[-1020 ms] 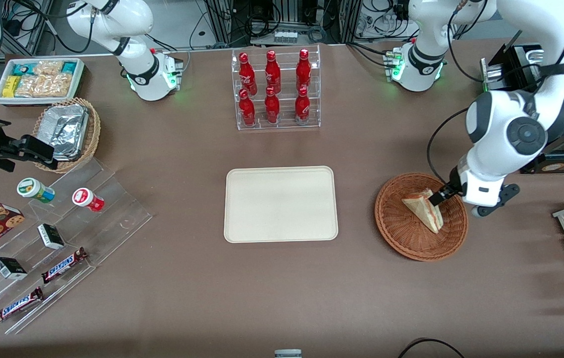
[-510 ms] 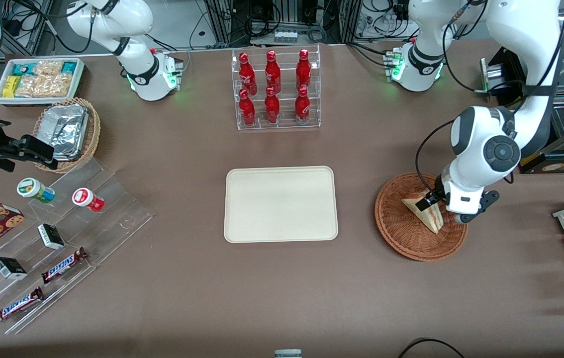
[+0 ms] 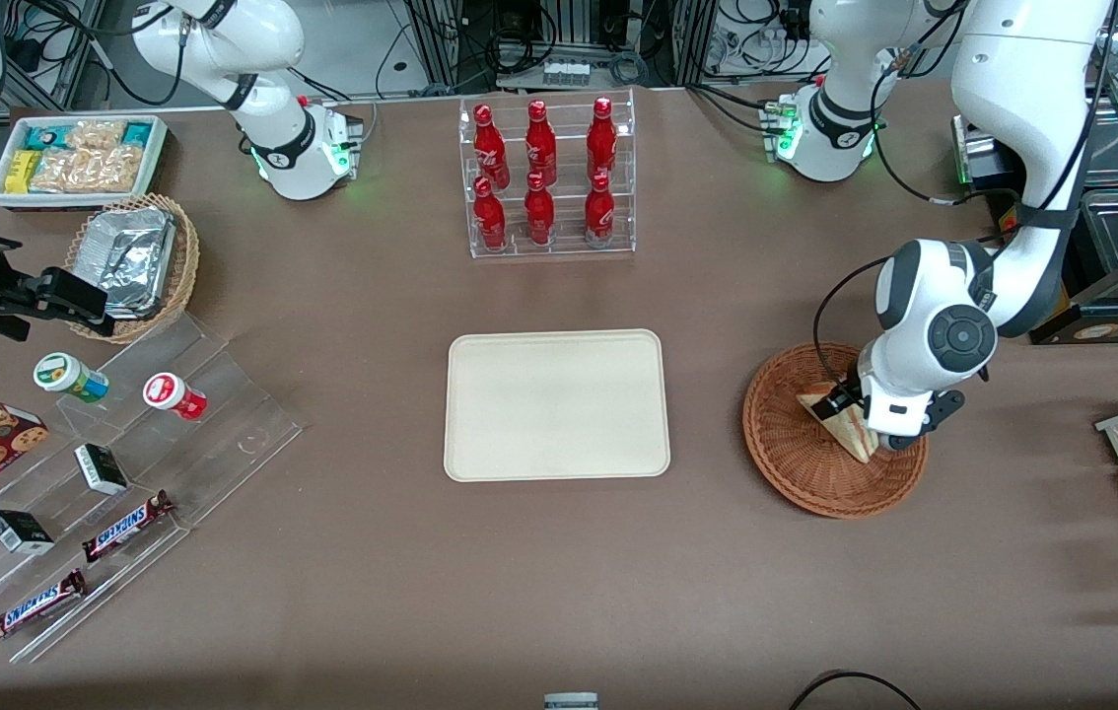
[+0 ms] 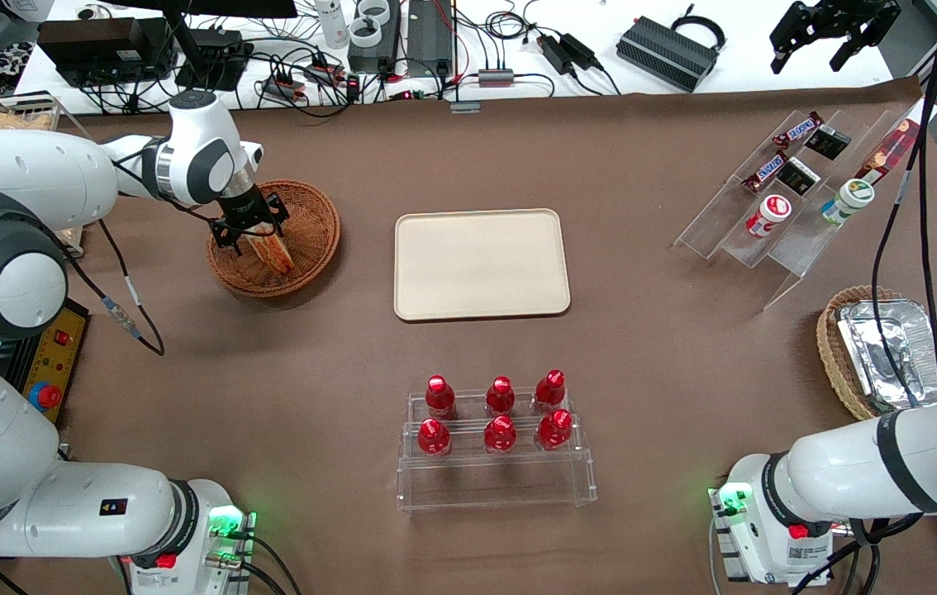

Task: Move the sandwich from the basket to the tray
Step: 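Lower the left gripper and close it on the wrapped sandwich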

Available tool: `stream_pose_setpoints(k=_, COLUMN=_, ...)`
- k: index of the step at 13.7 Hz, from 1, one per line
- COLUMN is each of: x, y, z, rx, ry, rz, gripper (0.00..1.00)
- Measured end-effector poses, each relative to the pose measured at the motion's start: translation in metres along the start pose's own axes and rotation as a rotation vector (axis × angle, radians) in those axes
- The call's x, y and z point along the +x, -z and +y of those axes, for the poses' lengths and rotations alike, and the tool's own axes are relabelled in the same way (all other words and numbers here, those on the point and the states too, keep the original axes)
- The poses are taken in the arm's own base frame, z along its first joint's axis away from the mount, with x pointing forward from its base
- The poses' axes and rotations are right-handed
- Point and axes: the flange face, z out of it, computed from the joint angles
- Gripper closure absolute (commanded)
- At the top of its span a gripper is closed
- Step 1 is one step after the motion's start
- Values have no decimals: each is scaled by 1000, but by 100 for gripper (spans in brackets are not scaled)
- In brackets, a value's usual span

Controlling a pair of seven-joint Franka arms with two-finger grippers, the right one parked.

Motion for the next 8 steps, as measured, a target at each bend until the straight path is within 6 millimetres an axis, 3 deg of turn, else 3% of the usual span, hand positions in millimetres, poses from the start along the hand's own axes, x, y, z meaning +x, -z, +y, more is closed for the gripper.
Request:
stream_pose_setpoints(k=1, x=0, y=-1, z=0, rx=1, ry=9, rz=-1, gripper=100)
stream_pose_setpoints(k=5, x=2, y=1, z=0, rx=-1, ry=21, rz=1, gripper=100)
stream_pose_setpoints(k=8, x=6, y=17, z=1, rx=53, ry=10, rz=-21, gripper=100)
